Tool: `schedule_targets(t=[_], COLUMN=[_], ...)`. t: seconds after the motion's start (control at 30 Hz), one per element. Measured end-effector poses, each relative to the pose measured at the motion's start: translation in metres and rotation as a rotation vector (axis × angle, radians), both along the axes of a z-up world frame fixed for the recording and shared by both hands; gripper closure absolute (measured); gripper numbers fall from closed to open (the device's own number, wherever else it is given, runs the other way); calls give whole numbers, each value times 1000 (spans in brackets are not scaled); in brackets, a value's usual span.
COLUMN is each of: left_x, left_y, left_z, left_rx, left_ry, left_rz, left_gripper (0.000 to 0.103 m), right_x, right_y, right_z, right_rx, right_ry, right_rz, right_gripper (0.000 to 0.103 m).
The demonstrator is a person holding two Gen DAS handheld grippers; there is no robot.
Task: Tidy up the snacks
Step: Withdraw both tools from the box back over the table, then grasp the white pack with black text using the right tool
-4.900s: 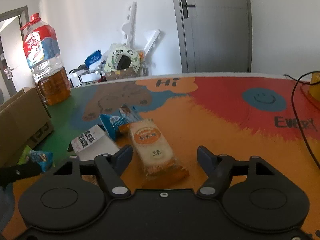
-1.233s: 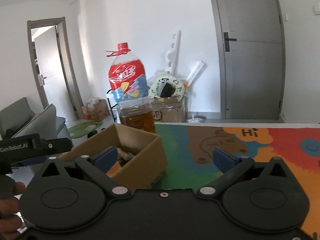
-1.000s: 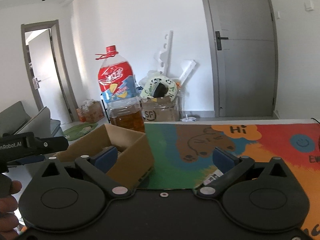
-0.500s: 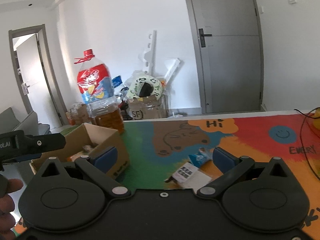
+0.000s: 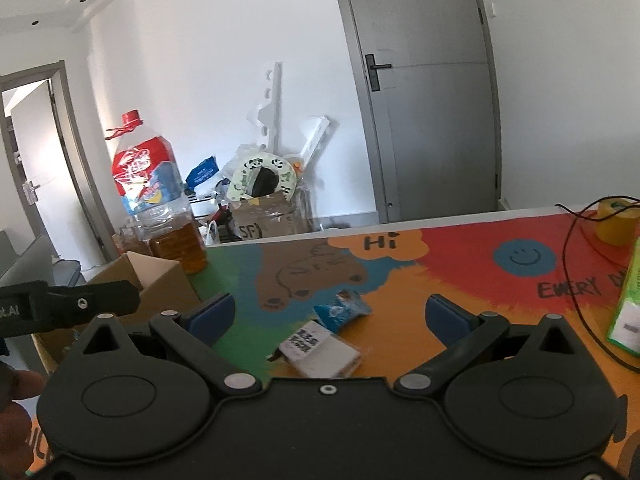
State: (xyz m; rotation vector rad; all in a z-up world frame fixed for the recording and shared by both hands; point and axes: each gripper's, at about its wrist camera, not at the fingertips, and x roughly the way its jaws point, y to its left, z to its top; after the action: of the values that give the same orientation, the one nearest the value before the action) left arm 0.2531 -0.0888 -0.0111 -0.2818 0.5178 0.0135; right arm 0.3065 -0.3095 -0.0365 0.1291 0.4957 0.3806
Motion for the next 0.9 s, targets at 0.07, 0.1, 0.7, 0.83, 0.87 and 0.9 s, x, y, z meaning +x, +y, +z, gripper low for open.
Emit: schedule_targets(t=[0.07, 0.1, 0.7, 0.83, 0.87, 0.9], left_x=[3, 6, 34, 40, 42, 43], left_y=[-6, -8, -16, -14, -13, -12], left_z=[-3, -5, -55, -66, -68, -70], left_rx=[0, -2, -58, -64, -67, -68], left_ry=[3, 7, 70, 98, 104, 108], left_rz=[-9, -12, -31, -32, -33, -32], left_gripper=[0, 0, 34, 39, 40, 40], right_x=[1, 3, 42, 49, 52, 54], right_y=[-5, -7, -14, -3, -1, 2], right_z=[-3, -4, -41, -49, -51, -53], right_rx=[0, 0, 9, -8, -11, -12], right_ry=[5, 8, 117, 135, 144, 152], right_rz=[-1, -2, -6, 28, 35, 39], right_gripper=[0, 0, 16, 21, 23, 24])
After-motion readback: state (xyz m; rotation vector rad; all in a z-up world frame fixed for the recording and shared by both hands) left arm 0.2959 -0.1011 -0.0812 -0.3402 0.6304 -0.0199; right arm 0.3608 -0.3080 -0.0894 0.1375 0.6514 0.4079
